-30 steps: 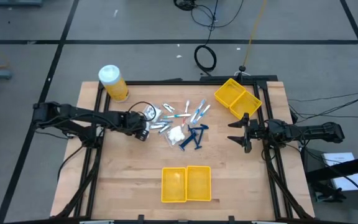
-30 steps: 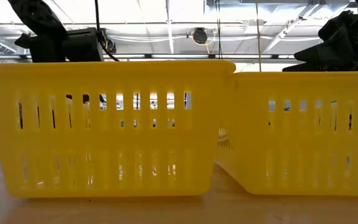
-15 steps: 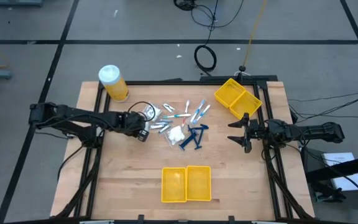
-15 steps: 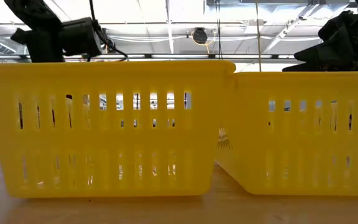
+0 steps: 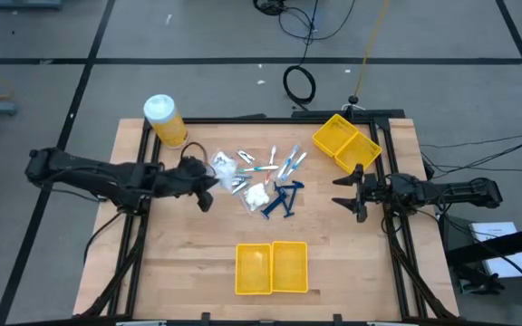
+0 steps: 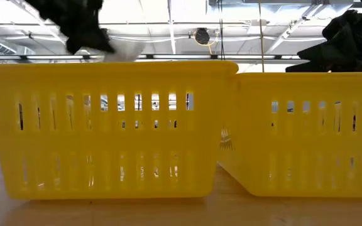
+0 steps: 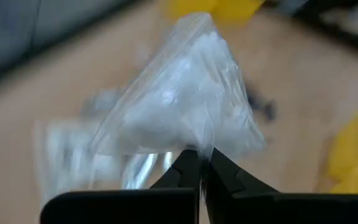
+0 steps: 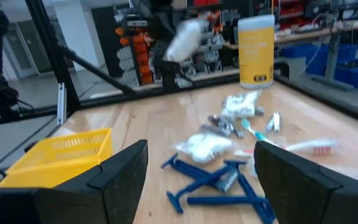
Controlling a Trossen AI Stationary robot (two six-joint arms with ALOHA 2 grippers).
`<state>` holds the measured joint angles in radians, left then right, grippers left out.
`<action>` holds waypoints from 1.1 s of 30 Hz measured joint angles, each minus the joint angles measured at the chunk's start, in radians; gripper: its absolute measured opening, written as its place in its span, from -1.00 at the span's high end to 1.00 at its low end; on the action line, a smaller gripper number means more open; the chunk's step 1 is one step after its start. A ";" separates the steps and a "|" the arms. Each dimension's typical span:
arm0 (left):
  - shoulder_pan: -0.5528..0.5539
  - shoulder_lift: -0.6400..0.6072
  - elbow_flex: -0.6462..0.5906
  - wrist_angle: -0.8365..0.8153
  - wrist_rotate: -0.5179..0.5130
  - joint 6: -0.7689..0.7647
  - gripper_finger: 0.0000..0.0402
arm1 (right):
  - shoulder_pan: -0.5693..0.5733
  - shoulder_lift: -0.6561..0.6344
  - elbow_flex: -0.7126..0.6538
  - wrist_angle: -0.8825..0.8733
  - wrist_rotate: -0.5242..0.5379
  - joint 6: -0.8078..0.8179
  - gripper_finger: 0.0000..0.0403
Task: Pick & Place Travel size toiletries
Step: Put the bottom left white cotton pack into the top left yellow bin
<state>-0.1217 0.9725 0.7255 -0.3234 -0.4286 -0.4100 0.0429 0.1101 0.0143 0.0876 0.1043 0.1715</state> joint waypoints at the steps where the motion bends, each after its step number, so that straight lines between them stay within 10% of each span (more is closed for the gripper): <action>1: -0.009 -0.004 0.000 0.071 -0.002 0.099 1.00 | 0.000 0.000 0.000 0.014 0.000 -0.001 -0.38; 11: 0.021 0.073 0.001 0.448 -0.003 0.692 1.00 | 0.000 0.000 0.000 0.013 0.000 0.000 -0.38; 33: 0.184 0.476 0.000 0.975 0.261 0.798 0.98 | -0.002 -0.001 0.000 0.248 0.000 0.000 -0.38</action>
<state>0.0623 1.4480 0.7254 0.6514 -0.1678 0.3879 0.0406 0.1095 0.0139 0.3354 0.1043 0.1711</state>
